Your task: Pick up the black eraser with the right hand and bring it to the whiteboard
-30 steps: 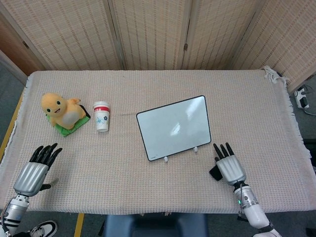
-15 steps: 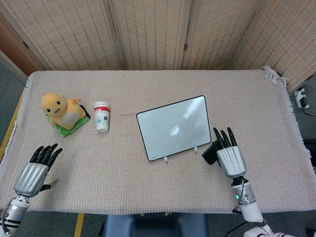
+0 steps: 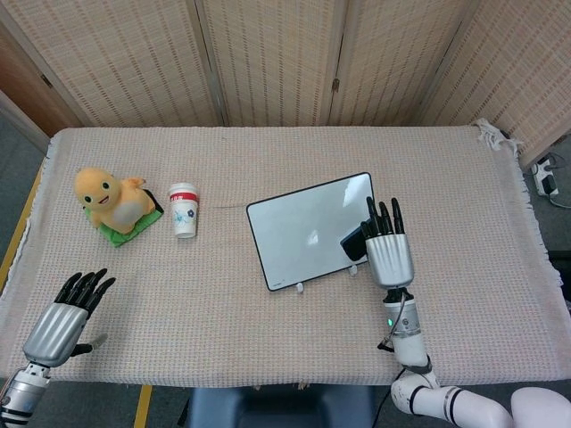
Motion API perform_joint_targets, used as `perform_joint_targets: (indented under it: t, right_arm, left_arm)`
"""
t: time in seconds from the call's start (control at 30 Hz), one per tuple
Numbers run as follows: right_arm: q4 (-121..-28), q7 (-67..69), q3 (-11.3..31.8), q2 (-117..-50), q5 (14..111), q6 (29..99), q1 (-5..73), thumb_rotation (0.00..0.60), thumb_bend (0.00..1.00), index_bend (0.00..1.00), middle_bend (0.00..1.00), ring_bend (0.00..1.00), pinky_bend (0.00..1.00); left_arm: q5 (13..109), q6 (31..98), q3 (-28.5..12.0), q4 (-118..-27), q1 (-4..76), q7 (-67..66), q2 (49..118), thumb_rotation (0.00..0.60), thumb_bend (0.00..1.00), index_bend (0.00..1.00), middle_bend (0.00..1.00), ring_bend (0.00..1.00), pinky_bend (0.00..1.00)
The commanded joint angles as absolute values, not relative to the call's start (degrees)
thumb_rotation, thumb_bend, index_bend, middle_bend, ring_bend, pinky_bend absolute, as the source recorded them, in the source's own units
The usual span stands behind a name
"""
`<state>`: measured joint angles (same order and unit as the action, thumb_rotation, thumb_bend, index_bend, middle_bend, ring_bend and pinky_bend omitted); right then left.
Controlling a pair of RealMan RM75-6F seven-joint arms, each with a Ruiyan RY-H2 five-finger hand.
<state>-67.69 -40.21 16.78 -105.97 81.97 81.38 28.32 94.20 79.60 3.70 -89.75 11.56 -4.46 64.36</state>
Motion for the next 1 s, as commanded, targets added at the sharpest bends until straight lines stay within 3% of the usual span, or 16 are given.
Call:
perform_joint_targets:
  t: [0.03,0.43,0.5,0.7,1.0]
  right_arm:
    - [-64.2,-40.1,18.3,-108.8,80.1,79.5,30.7,0.600,0.25,0.59,0.12,0.14,0.00]
    - [-56.2,-37.0,19.6,-113.3,78.2,78.5,34.4,0.600,0.25,0.58,0.11,0.12,0.00]
    - [-56.0,-36.9,19.7,-113.4,77.9,78.3,34.7,0.600,0.25,0.53,0.09,0.11,0.00]
    - [-57.4,-38.8,20.0,-113.1,76.1,77.5,35.2,0.600,0.25,0.26,0.00,0.06,0.00]
    - [-60.4,-39.9,18.1,-111.0,75.9,78.1,34.2,0.600,0.25,0.11,0.00,0.02,0.00]
  left_arm:
    - [94.1,79.4,3.7,-89.9,11.6,-3.5,64.0,0.600,0.23,0.00,0.00,0.00,0.00]
    - [95.6,79.0,4.3,-89.4,12.0,-0.8,63.2,0.600,0.23,0.00,0.00,0.00,0.00]
    - [95.6,78.6,4.4,-89.4,12.2,-1.0,63.1,0.600,0.23,0.00,0.00,0.00,0.00]
    - [97.4,80.5,4.1,-88.3,12.3,0.7,63.6,0.600,0.23,0.00,0.00,0.00,0.00]
    - [97.5,81.0,4.1,-87.3,12.0,0.7,64.1,0.600,0.23,0.00,0.00,0.00,0.00]
